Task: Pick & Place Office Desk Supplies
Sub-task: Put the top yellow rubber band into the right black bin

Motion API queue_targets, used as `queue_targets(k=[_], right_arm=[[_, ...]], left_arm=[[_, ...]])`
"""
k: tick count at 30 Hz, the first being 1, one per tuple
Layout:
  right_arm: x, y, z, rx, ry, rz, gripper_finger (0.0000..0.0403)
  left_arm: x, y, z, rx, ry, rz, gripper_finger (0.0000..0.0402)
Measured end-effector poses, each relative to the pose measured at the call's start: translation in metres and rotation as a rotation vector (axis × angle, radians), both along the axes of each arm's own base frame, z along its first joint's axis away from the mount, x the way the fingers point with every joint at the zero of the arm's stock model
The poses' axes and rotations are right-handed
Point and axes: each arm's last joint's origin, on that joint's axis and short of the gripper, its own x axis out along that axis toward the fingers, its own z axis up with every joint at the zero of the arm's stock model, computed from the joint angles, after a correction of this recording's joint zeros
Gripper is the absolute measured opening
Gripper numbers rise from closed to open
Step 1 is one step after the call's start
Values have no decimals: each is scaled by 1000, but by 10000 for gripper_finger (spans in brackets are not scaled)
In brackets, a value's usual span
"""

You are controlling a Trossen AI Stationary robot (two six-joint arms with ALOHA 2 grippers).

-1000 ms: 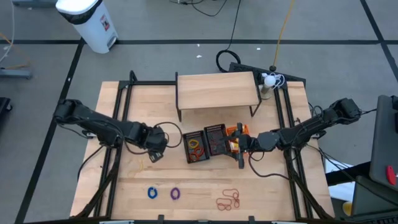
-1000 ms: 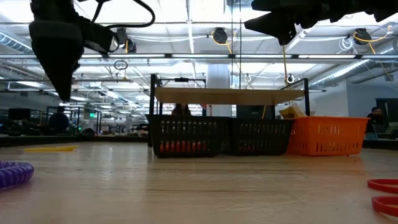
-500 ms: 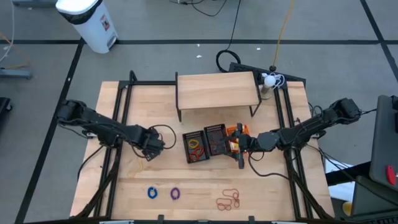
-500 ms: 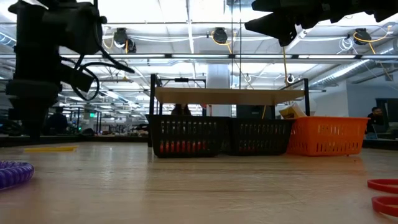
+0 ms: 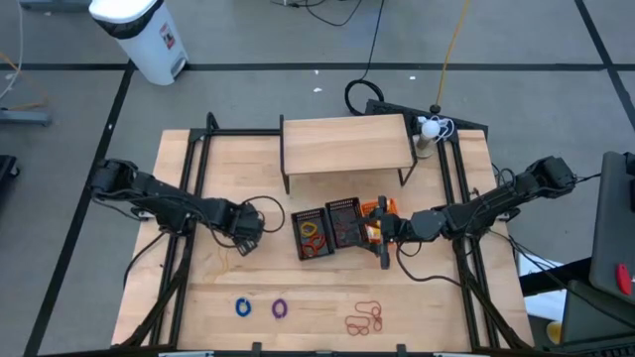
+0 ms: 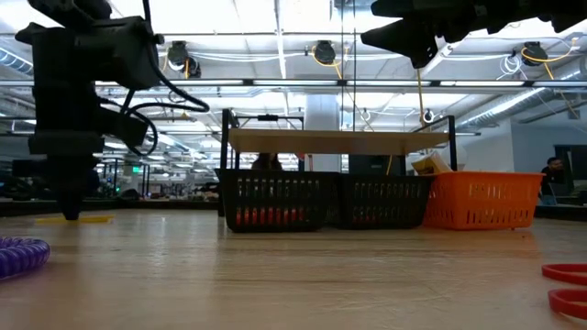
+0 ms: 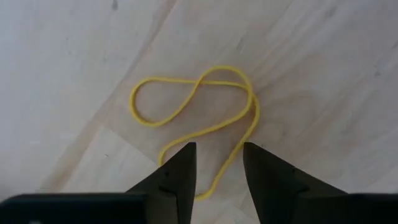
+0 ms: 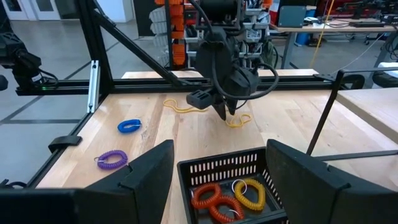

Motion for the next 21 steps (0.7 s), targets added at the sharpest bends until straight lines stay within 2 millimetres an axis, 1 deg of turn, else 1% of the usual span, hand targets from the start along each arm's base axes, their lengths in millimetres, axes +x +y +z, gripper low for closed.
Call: queue_targets(k=[6,11,14,16,17,21], right_arm=[[0,0,0,0,0,0,247],[0,0,0,0,0,-1,247],[0,0,0,0,0,-1,247],[0,0,0,0,0,0,247],[0,0,0,0,0,-1,247],[0,0,0,0,0,-1,247]], left_arm=[[-1,2,-3,-4,-8,12,101],[3,2,-3,-13,-45,-11,76],[5,2,-3,-12,-62,-11,41],[5,2,-3,-18,-68,29,13],[5,2,-3,-22,-70,46,7],[5,2,-3,-47,-65,52,5]])
